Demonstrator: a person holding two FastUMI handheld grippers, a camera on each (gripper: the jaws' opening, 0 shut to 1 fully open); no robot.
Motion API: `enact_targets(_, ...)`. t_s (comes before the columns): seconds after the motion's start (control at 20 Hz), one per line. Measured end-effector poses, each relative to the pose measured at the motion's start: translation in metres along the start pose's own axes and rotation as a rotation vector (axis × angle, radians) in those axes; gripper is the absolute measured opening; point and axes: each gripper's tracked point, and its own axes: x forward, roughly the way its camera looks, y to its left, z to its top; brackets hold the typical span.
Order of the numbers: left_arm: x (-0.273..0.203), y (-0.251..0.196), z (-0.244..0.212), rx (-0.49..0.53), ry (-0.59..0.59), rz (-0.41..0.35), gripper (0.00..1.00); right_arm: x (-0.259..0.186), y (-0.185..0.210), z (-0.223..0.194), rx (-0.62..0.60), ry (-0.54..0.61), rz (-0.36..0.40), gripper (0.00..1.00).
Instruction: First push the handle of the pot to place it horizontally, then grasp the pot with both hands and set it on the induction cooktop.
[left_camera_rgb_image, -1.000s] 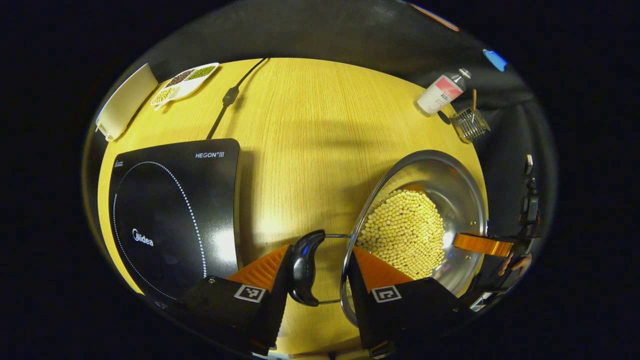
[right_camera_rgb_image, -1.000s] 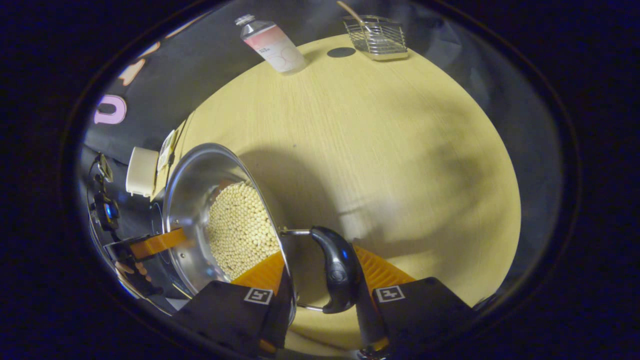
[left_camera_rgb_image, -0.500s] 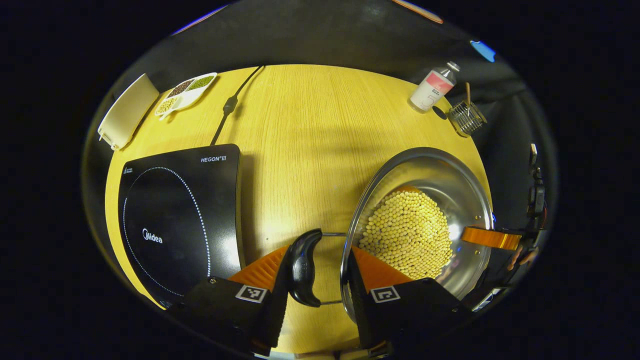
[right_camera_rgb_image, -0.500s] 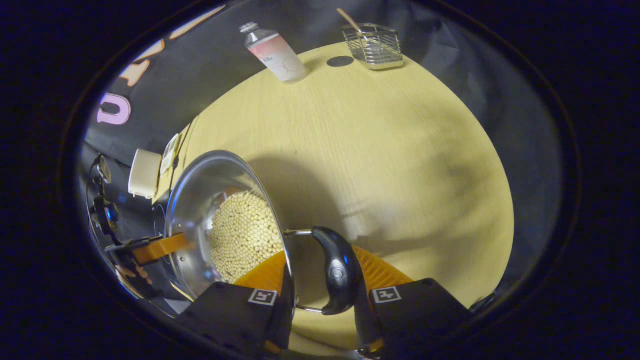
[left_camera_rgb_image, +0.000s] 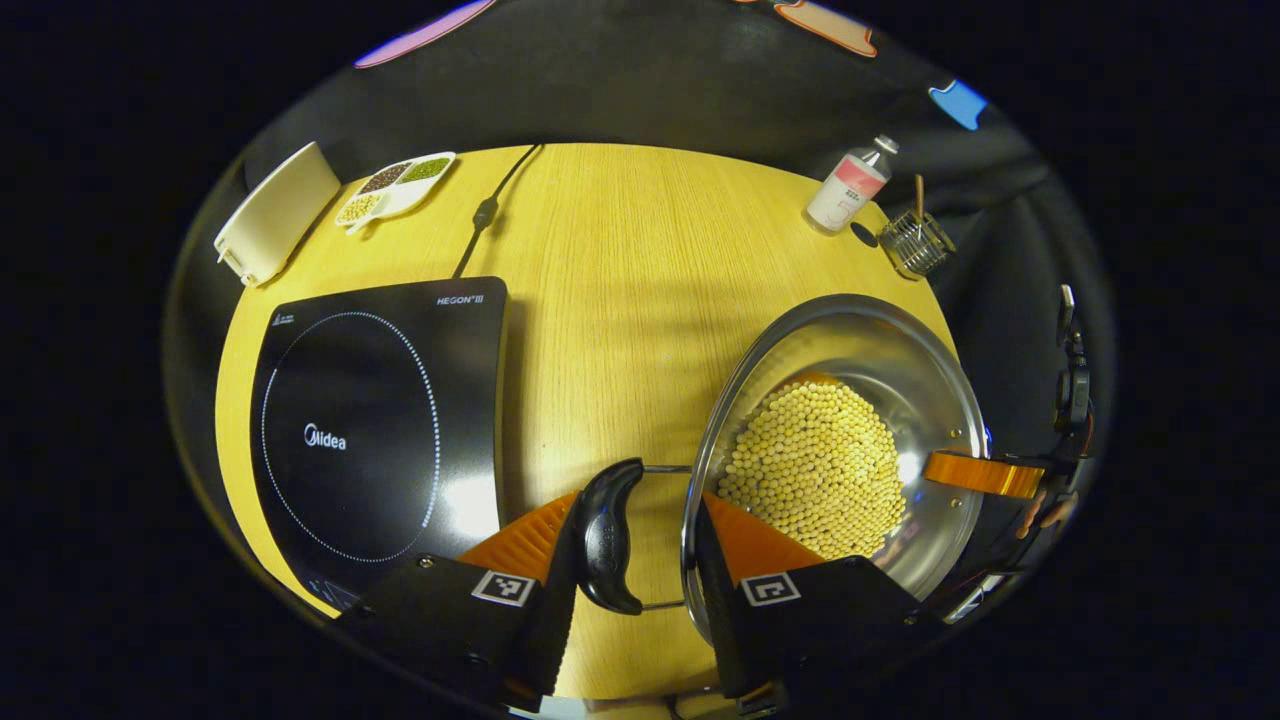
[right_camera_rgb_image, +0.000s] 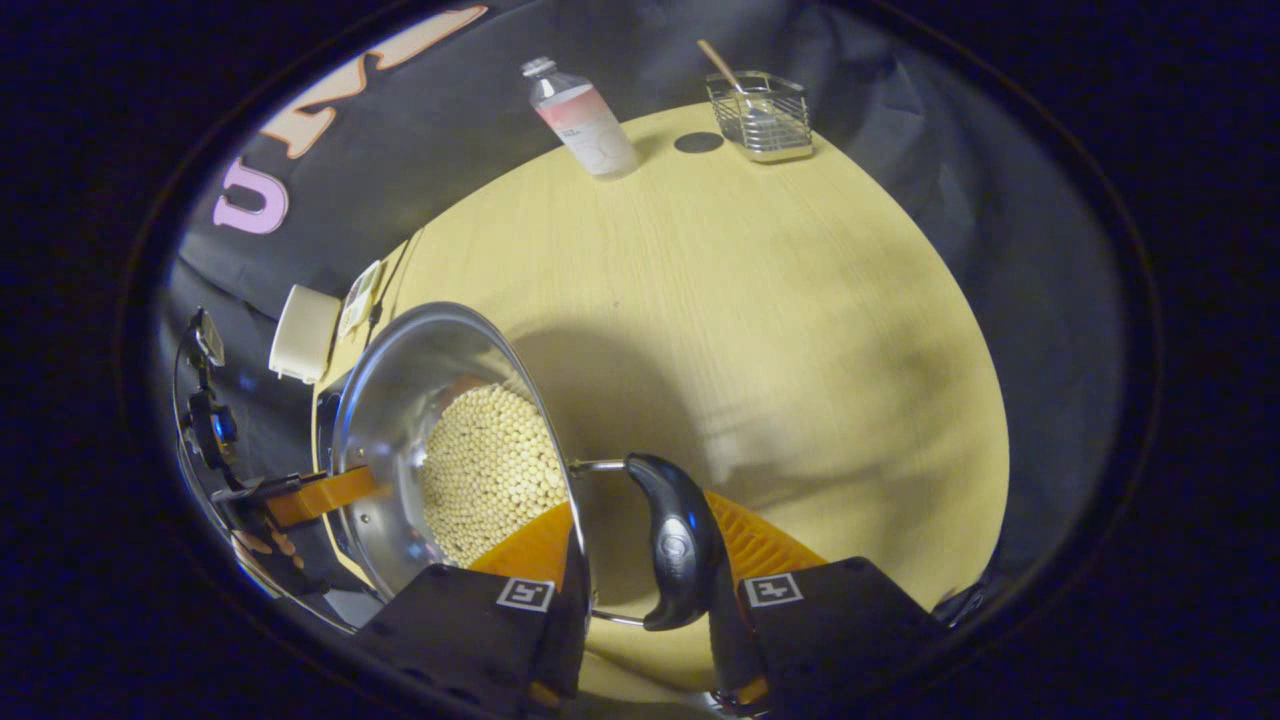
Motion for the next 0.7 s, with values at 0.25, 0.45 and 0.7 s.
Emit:
enact_targets(0.25, -0.020, 0.006, -0.003, -0.004, -0.045, 0.006, 0.61, -0.025, 0.017, -0.014, -0.014, -0.025, 0.006, 0.54)
enact_targets(0.45, -0.039, 0.018, -0.005, 0.009, -0.069, -0.005, 0.60, -0.041, 0.036, -0.024, -0.012, -0.045, -0.001, 0.54)
enact_targets(0.7, -0.051, 0.042, -0.006, 0.026, -0.063, -0.024, 0.60, -0.047, 0.077, -0.043, 0.016, -0.067, -0.019, 0.54)
